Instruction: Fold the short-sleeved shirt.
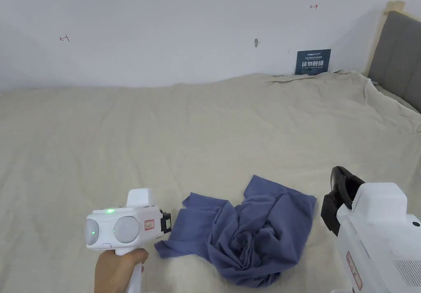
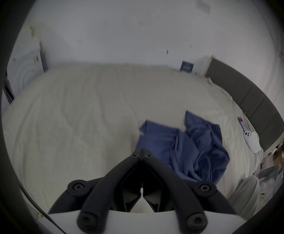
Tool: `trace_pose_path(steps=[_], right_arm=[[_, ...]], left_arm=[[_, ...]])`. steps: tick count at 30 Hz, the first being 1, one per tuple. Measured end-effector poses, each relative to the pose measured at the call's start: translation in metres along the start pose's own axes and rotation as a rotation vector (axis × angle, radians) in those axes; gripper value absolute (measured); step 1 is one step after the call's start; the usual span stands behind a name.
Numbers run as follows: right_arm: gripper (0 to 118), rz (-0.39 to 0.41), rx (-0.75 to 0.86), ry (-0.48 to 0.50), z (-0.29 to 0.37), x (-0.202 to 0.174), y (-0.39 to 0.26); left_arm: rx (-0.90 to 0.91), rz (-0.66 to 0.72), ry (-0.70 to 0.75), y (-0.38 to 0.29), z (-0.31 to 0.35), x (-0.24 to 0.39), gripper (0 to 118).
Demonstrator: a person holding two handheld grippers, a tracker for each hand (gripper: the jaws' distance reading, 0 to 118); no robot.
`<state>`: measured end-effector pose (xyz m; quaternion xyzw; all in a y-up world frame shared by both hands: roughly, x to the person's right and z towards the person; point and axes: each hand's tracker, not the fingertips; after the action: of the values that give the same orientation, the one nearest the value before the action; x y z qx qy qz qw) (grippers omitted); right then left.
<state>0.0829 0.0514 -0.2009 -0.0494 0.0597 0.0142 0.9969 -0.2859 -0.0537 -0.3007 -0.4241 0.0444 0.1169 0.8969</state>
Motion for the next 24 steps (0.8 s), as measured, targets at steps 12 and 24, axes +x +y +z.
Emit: trace_pose_path(steps=[12,24], right_arm=[[1,0.010,-0.066,-0.028,-0.019,0.016,-0.021],[1,0.010,-0.139,-0.029,-0.049,0.020,-0.026]], left_arm=[[-0.256,0.080,0.111,-0.016,-0.087,-0.011,86],[-0.224,-0.012,0.076,-0.019,-0.077,0.003,4]])
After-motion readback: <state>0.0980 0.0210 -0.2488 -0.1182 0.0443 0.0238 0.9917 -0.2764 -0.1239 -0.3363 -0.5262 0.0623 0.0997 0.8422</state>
